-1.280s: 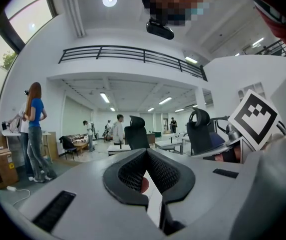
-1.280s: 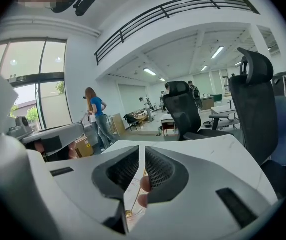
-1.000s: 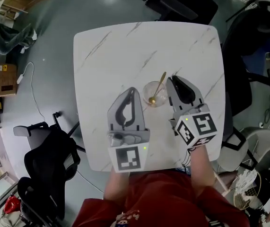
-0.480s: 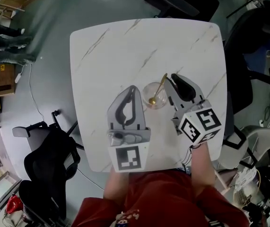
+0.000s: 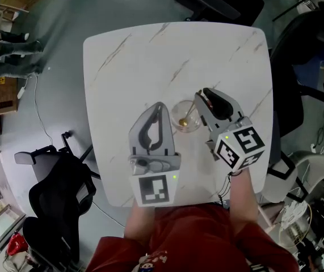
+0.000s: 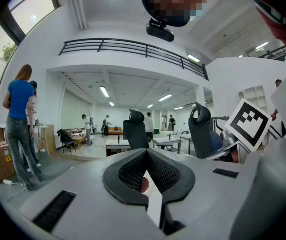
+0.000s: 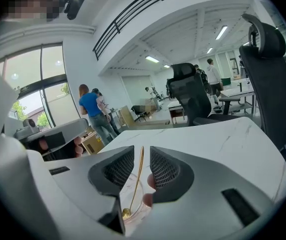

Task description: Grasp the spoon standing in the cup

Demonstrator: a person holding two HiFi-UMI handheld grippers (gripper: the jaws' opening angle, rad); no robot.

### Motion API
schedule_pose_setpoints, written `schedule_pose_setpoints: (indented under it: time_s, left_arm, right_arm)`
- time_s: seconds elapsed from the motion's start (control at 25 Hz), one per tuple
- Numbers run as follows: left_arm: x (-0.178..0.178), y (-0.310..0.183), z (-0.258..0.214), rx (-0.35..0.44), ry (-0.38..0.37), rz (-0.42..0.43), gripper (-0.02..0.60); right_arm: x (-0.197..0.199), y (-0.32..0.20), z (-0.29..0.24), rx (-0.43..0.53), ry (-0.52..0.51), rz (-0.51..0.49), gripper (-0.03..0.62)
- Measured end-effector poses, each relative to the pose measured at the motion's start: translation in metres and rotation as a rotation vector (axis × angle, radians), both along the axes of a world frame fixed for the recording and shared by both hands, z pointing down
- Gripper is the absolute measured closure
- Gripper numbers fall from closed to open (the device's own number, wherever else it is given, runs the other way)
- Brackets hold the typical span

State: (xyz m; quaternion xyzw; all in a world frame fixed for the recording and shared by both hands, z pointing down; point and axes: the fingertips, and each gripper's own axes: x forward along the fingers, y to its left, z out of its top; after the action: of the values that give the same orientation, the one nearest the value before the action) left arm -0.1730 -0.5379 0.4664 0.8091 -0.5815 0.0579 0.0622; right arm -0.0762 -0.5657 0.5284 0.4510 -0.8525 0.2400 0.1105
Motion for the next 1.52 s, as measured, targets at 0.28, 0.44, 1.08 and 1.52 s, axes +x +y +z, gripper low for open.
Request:
schedule_pose_setpoints:
  time_s: [0.28,0.44,1.08,1.52]
  left_arm:
    - [0.000,0.002,0.000,-0.008,0.003,-0.006,0.572]
    - [-0.001,0.004,-0.001,0.000,0.003,-0.005,0.572]
    - [0.001,0.019,-0.015,0.012,0.002,-0.006,0.572]
    - [0.001,0.044,-0.030,0.036,0.000,-0.026,0.572]
  right_arm:
    - [-0.004,-0.001,0.006,-0.011,0.015,-0.032,0.521]
    - [-0.004,0.001,0.006,-0.005,0.034,-0.021,0.554]
    - [-0.007,0.016,-0.008,0.058,0.041,-0.024,0.574]
    - [-0.008,0.032,-0.030,0.137,0.050,-0.017,0.579]
